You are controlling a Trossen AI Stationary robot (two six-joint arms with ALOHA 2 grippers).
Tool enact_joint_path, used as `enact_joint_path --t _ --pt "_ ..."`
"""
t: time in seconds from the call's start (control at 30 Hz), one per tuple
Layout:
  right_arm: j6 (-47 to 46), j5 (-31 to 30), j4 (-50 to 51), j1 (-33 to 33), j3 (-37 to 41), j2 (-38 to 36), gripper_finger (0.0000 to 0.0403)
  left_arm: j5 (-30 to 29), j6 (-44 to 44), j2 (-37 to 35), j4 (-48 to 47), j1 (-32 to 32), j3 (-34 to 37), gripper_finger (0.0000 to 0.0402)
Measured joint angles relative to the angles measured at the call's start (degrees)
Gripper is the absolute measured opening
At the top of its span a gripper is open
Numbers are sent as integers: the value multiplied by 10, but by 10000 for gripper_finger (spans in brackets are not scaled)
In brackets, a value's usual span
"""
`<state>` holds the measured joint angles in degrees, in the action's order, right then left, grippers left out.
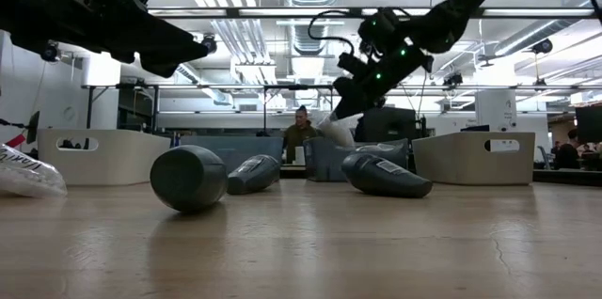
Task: Pick & Place Travel size toiletries
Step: Put the white cotton pack into the right black bin
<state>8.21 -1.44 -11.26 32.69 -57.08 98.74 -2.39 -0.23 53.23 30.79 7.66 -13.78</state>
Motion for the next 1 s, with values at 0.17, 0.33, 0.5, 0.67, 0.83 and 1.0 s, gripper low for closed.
enact_joint_path --t 0.17,0.33,0.5,0.67,0.83,1.0 --pt "13 0 -15 1 0 24 8 0 0 0 0 0 0 181" --pt "2 -1 -14 3 0 34 9 0 0 0 0 0 0 181" --pt "-5 -1 -13 6 0 35 18 0 0 0 0 0 0 182" --pt "-7 -1 -10 6 0 35 56 0 0 0 0 0 0 182" --pt "-8 -1 14 6 0 23 106 0 0 0 0 0 0 181" --pt "-12 -1 63 6 0 -12 150 0 0 0 0 0 0 181"
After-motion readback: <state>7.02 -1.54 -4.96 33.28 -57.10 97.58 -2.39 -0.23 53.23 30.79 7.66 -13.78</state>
